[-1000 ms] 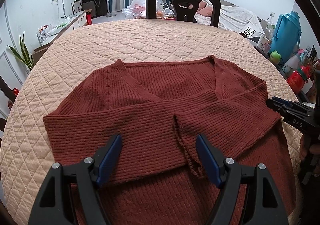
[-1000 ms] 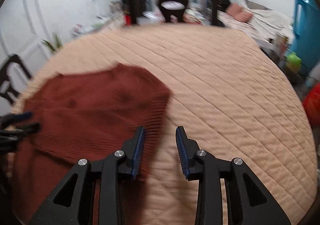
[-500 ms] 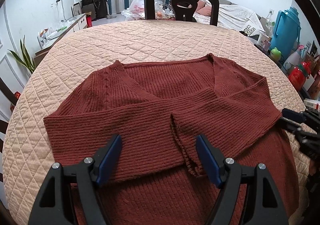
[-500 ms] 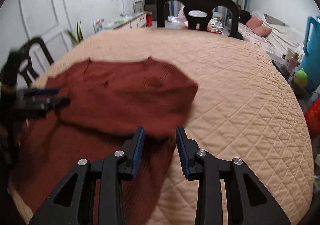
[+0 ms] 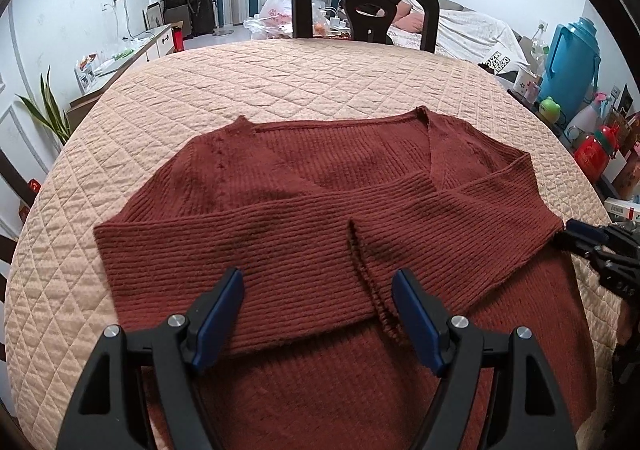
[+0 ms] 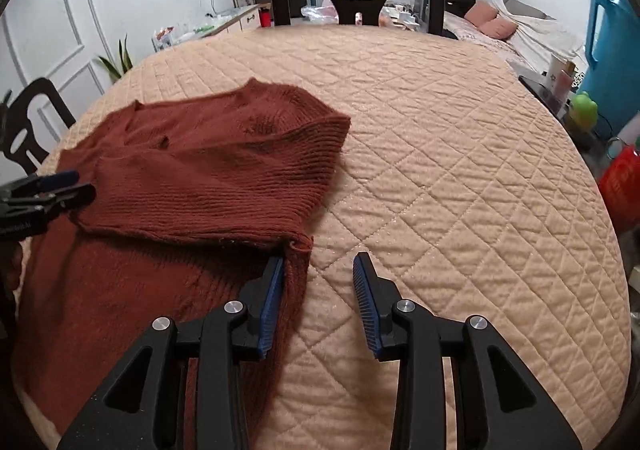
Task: Fold small clothes
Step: 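Release the folded edge and withdraw the right gripper from the sweater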
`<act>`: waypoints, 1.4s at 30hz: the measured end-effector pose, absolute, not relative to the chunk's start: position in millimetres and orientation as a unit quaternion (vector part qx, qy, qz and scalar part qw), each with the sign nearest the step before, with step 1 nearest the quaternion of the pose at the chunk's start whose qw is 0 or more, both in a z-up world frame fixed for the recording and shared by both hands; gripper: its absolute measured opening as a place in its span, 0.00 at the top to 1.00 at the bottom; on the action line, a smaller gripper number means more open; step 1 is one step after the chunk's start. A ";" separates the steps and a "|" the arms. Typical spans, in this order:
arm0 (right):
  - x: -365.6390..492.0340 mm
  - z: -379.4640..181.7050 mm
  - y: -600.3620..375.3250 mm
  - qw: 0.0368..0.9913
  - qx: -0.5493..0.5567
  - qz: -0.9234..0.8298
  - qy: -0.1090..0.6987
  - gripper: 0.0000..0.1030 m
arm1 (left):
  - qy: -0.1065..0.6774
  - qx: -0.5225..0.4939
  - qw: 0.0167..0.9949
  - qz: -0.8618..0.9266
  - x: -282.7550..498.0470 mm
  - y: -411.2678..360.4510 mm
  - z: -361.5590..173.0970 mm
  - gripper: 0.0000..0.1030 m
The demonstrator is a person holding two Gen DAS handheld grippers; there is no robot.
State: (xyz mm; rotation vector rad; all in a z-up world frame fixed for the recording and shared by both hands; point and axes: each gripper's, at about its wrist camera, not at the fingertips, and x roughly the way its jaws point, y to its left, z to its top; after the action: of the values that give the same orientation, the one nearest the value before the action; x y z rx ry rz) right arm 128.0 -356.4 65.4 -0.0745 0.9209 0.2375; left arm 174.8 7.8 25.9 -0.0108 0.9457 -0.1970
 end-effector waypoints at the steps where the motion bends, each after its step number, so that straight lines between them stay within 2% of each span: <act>1: 124.1 70.9 -356.6 0.893 -0.033 0.117 0.434 0.66 | 0.456 -0.007 0.885 -0.093 173.8 9.1 25.5 0.24; 4: 121.9 78.0 -353.9 0.899 -0.021 0.133 0.416 0.65 | 0.458 -0.011 0.885 -0.086 170.5 12.9 26.4 0.24; 10: 134.4 53.9 -359.1 0.886 -0.024 0.085 0.456 0.65 | 0.455 -0.006 0.887 -0.079 152.9 21.3 30.8 0.24; 16: 115.1 69.0 -362.9 0.895 0.008 0.101 0.434 0.65 | 0.451 -0.012 0.890 -0.068 132.7 36.2 35.6 0.24; 26: 98.4 53.5 -352.8 0.888 -0.023 0.089 0.451 0.65 | 0.465 -0.013 0.884 -0.045 96.7 55.0 23.8 0.24; 42: 16.1 69.9 -339.3 0.901 -0.021 0.138 0.410 0.63 | 0.450 0.020 0.893 -0.006 18.8 57.4 19.8 0.24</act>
State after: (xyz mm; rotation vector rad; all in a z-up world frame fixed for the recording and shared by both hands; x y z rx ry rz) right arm 16.1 -339.3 69.9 -0.0441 0.8479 0.2849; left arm 18.8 57.4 19.8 0.0419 0.9334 -0.0127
